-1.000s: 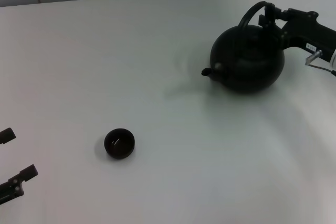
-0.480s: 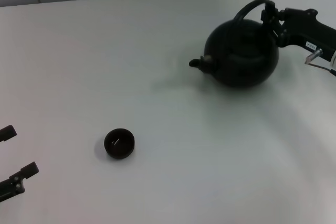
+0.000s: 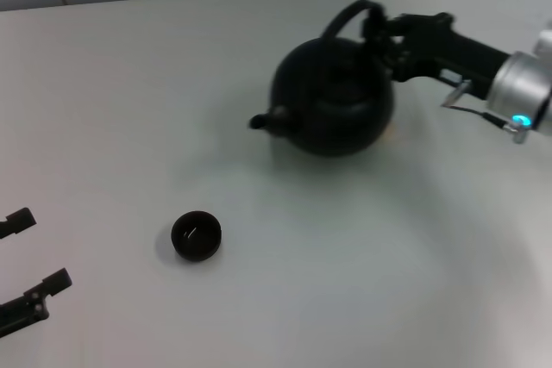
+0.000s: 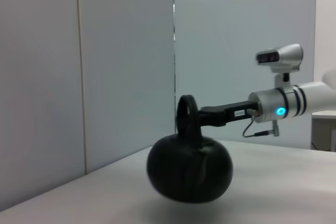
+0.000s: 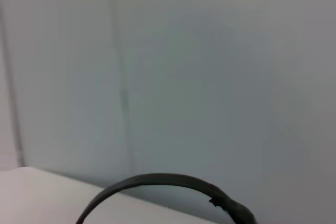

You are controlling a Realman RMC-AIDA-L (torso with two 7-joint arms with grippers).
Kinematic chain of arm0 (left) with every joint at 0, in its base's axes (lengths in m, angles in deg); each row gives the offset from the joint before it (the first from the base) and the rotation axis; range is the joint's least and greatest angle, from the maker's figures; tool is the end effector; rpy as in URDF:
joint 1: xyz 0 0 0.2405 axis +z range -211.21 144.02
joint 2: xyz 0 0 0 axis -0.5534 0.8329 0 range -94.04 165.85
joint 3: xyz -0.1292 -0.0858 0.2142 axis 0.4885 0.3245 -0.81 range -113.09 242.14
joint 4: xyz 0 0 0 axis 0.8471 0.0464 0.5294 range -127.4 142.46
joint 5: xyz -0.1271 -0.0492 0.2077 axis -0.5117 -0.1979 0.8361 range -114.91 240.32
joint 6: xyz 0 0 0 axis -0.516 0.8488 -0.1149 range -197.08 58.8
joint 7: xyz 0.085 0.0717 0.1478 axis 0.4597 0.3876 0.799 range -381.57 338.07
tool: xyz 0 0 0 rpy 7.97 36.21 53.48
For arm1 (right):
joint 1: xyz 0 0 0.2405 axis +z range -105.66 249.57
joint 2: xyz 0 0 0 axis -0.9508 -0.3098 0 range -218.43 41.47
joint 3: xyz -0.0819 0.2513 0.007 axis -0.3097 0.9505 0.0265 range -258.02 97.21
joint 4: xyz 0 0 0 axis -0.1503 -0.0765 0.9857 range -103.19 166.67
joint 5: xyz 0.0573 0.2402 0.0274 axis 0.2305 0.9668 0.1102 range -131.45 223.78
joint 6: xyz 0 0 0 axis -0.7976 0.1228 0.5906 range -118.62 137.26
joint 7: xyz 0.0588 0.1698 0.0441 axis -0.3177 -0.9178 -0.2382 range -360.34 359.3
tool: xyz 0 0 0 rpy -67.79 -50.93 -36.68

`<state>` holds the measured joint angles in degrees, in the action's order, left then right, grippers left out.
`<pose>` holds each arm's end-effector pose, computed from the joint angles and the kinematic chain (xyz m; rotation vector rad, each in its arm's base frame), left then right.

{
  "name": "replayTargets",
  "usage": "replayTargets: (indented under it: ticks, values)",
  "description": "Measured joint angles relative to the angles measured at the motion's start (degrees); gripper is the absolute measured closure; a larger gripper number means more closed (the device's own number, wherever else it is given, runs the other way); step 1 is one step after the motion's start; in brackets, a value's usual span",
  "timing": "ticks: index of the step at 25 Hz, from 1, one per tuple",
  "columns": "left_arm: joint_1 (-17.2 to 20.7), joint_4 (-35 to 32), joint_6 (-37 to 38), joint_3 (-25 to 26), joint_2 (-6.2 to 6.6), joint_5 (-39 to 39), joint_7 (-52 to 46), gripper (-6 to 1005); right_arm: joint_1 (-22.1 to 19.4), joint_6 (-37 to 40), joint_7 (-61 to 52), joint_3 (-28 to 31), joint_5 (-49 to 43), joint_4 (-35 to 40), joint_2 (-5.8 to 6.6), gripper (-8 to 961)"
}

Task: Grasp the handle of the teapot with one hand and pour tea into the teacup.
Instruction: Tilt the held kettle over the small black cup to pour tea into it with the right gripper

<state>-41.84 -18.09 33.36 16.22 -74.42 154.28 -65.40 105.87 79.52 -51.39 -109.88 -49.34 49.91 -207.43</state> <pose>-0.3687 0.2393 0.0096 -2.5114 -0.2749 -0.8631 0.2982 0.4303 -0.0459 -2.2198 0.5072 0.7875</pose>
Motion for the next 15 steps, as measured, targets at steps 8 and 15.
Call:
replayTargets:
  ticks: [8,15]
  values:
    - [-0.1,0.2,-0.3,-0.2,-1.1,0.8,0.8,186,4.0,-0.2,0.2,-3.9,0.1,-3.5,-0.25,864]
    - [-0.2,0.2,-1.2,0.3,-2.07,1.3,0.8,186,5.2,0.6,1.8,-6.6,0.2,-3.9,-0.39,865]
